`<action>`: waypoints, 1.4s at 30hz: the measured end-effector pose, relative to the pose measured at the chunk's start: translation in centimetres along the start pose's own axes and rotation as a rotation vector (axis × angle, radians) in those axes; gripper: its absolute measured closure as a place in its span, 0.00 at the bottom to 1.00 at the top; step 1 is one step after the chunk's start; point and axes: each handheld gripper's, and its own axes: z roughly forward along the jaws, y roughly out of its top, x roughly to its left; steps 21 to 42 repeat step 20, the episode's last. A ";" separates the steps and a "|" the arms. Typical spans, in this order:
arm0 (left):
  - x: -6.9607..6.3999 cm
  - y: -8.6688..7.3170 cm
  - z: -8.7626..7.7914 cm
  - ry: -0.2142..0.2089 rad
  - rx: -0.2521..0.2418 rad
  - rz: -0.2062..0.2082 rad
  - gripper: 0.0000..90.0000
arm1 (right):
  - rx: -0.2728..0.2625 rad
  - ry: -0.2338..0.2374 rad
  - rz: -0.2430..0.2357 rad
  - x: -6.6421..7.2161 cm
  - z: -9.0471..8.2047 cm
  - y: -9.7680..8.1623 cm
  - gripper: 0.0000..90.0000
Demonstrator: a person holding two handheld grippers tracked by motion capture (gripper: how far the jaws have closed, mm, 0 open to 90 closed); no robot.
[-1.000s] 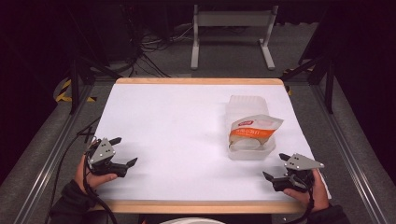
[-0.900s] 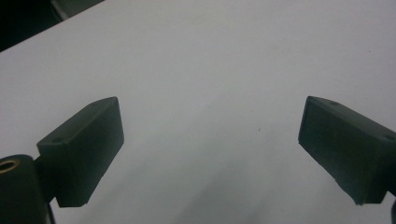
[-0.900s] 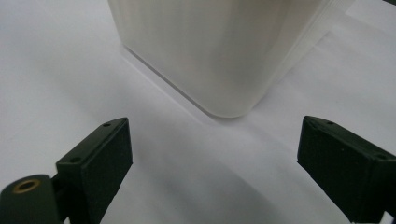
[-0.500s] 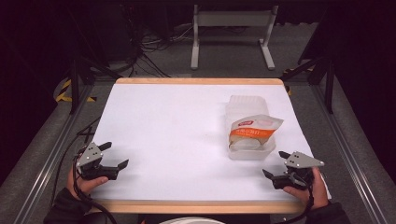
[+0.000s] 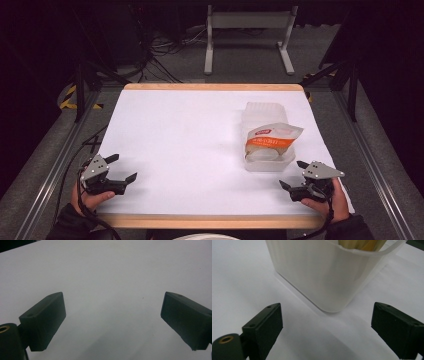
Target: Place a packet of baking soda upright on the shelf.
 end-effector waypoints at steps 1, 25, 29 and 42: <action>0.0 0.1 0.0 0.000 0.003 0.005 0.07 | -0.001 0.000 0.001 0.0 0.0 0.0 0.12; -0.4 0.5 0.4 -0.002 0.007 0.018 0.07 | -0.005 -0.002 0.015 -0.2 -0.1 -0.2 0.12; -0.4 0.5 0.4 -0.002 0.007 0.018 0.07 | -0.005 -0.002 0.015 -0.2 -0.1 -0.2 0.12; -0.4 0.5 0.4 -0.002 0.007 0.018 0.07 | -0.005 -0.002 0.015 -0.2 -0.1 -0.2 0.12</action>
